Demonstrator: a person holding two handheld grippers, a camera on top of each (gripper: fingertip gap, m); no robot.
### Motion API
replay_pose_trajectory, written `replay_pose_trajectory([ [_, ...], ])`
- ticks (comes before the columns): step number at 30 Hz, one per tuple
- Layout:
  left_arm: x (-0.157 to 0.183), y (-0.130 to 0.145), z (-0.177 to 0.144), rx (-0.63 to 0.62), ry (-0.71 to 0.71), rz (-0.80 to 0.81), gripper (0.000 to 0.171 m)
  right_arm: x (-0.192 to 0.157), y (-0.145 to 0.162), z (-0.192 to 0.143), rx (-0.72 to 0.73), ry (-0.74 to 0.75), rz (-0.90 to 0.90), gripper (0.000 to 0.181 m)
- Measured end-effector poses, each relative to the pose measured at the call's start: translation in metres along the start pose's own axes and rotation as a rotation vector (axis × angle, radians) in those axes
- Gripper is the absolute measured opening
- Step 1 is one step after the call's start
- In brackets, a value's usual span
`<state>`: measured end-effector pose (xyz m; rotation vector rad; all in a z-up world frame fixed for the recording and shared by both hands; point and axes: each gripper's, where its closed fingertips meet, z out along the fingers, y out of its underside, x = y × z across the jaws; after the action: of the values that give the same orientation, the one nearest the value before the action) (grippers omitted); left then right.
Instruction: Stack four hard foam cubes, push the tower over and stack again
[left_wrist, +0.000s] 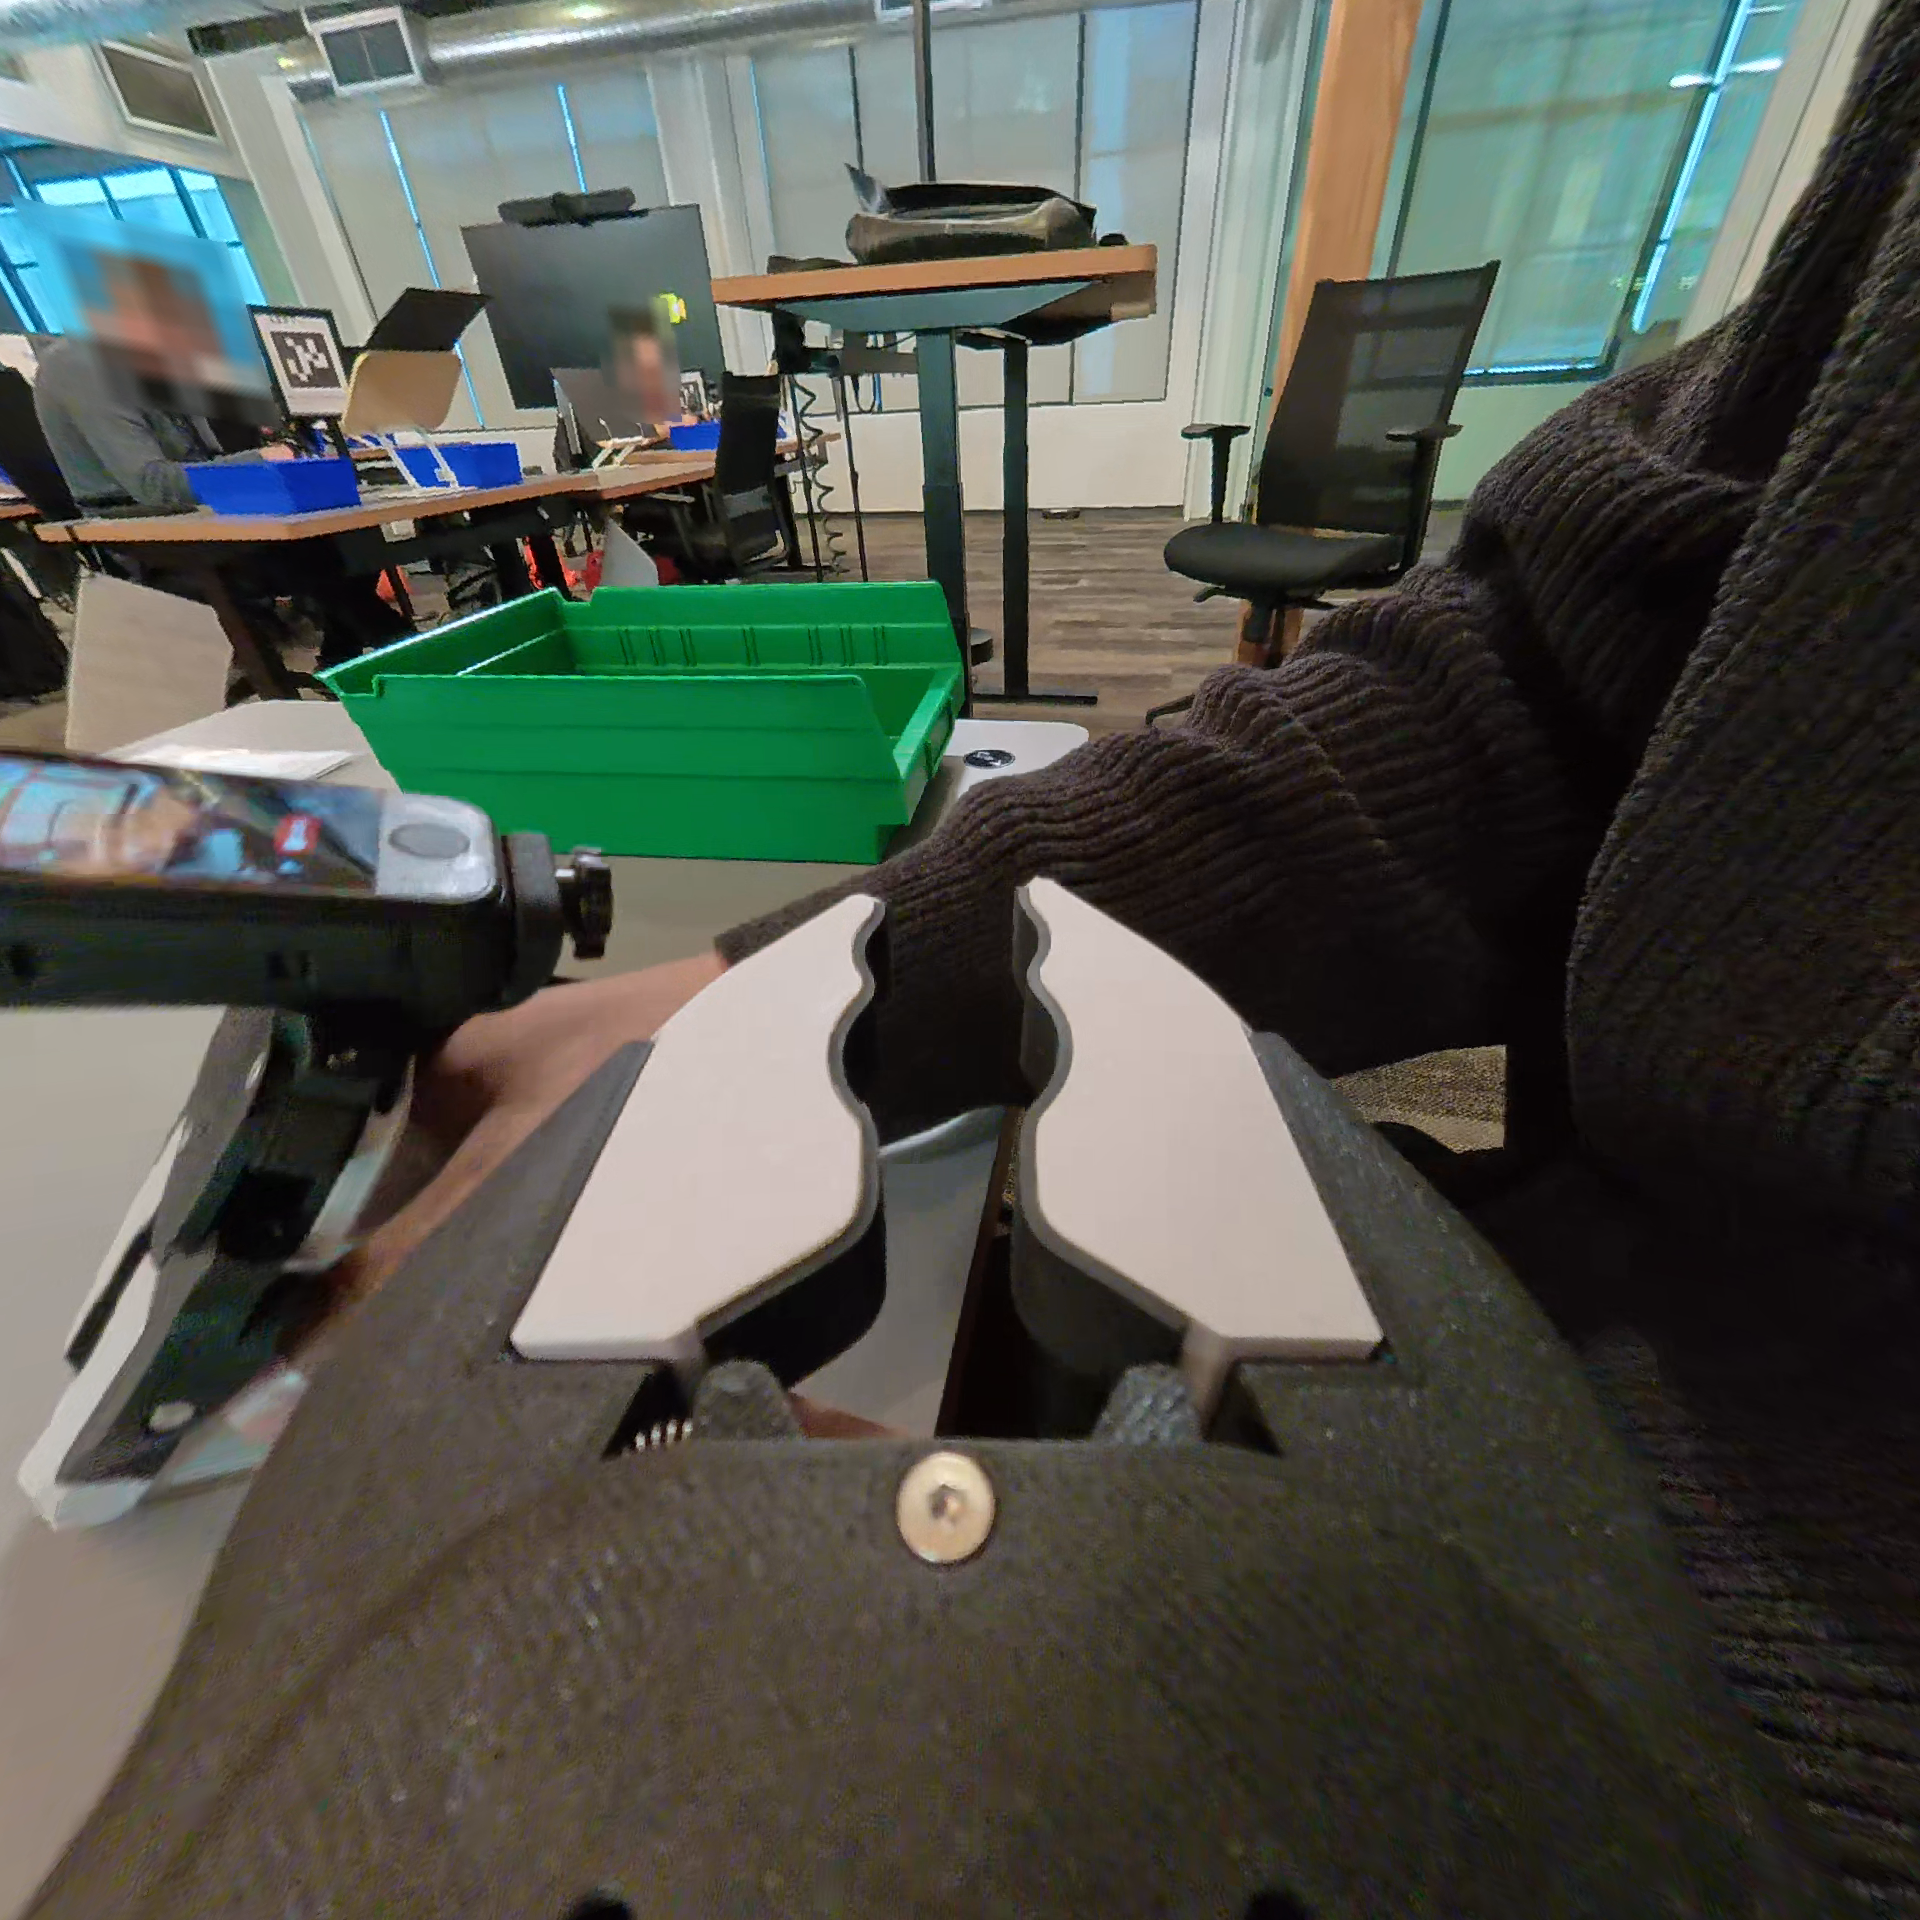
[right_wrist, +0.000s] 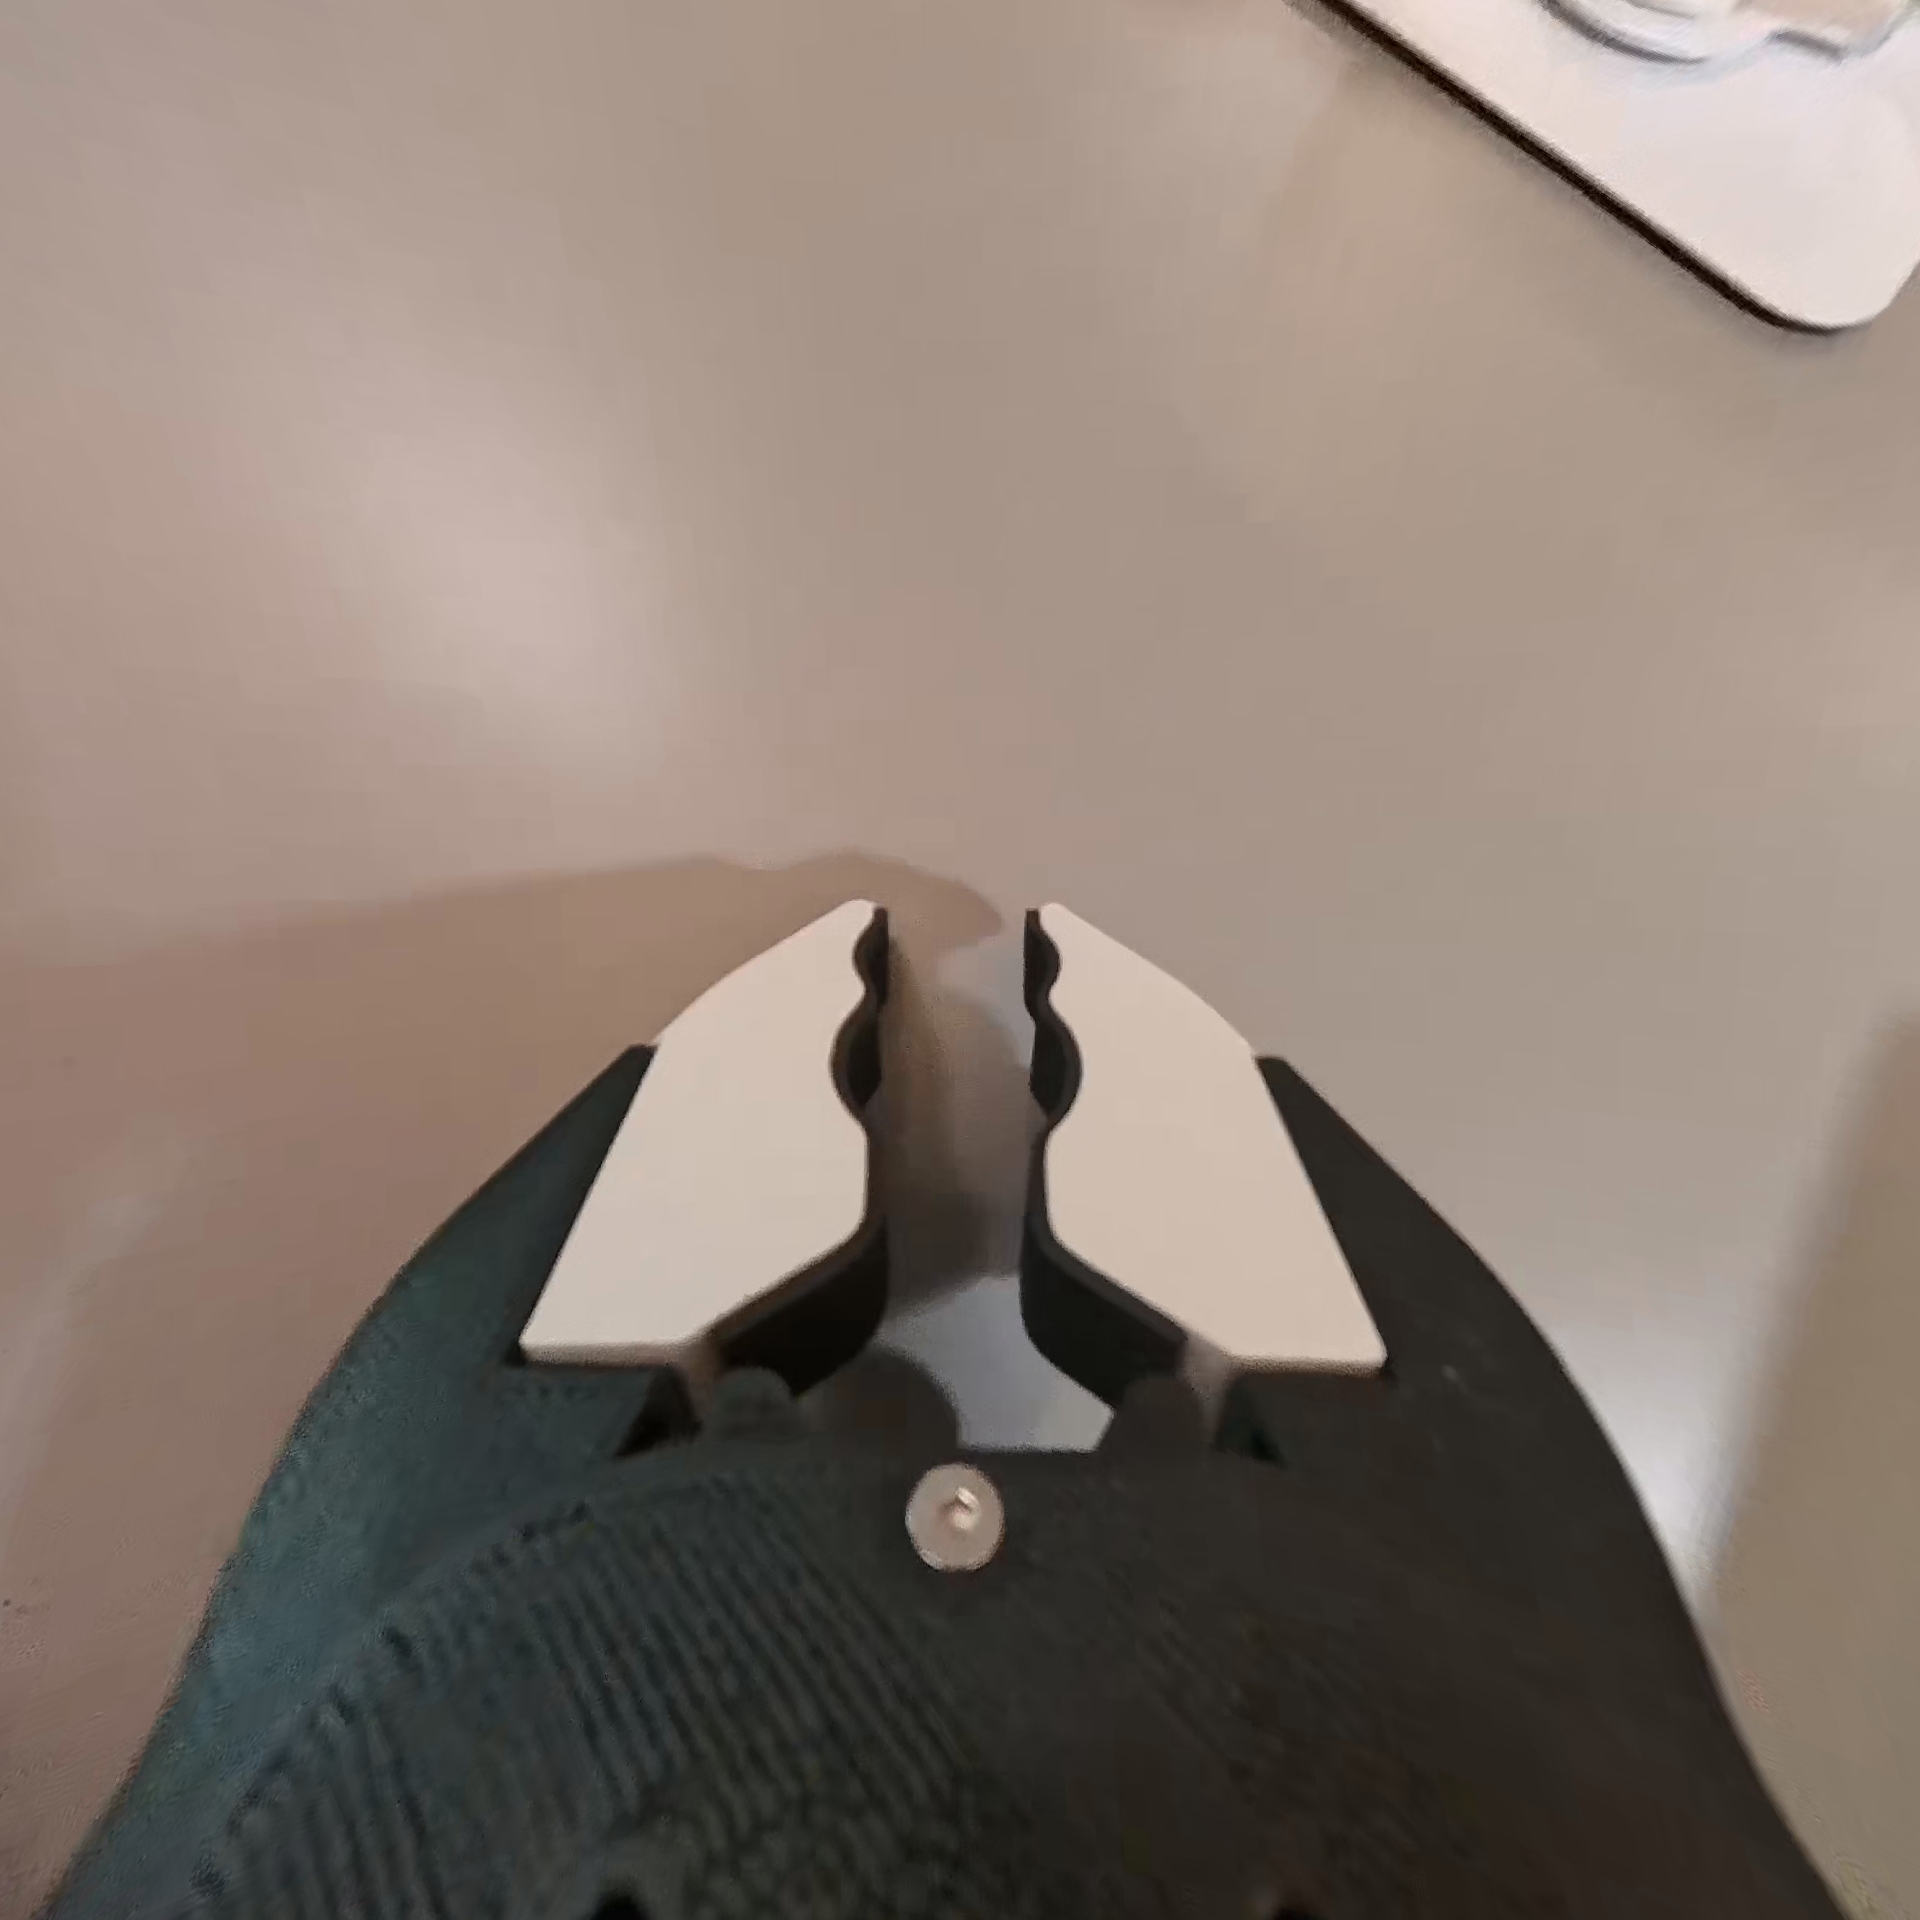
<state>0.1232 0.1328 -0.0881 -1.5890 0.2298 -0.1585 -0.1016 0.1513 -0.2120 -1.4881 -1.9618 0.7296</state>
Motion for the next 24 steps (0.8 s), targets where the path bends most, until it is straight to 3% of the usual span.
replay_pose_trajectory([
  [2, -0.004, 0.000, 0.001, 0.003, -0.008, 0.004, 0.022, 0.013, -0.004, -0.010, 0.022, 0.003, 0.043, 0.024],
  [5, -0.011, 0.005, 0.001, -0.013, -0.024, 0.008, 0.022, 0.034, -0.043, -0.054, 0.179, -0.004, 0.140, 0.022],
  [9, -0.016, 0.007, -0.001, -0.017, -0.042, -0.018, 0.022, 0.063, -0.099, -0.163, 0.491, -0.009, 0.209, 0.027],
  [12, -0.013, 0.003, 0.002, -0.004, -0.035, -0.037, 0.022, 0.075, -0.106, -0.255, 0.672, 0.006, 0.235, 0.030],
  [15, -0.007, 0.001, 0.009, -0.009, -0.024, -0.025, 0.022, 0.059, -0.086, -0.335, 0.820, -0.078, 0.234, 0.032],
  [18, 0.005, 0.004, 0.015, -0.027, -0.007, -0.030, 0.022, 0.038, -0.054, -0.393, 0.930, -0.189, 0.280, 0.030],
  [20, 0.014, 0.013, 0.015, -0.056, -0.004, -0.013, 0.023, 0.029, -0.021, -0.413, 0.946, -0.183, 0.299, 0.030],
  [24, 0.019, 0.035, 0.012, -0.151, -0.098, 0.071, 0.022, 0.035, 0.047, -0.417, 0.871, 0.035, 0.256, 0.029],
])
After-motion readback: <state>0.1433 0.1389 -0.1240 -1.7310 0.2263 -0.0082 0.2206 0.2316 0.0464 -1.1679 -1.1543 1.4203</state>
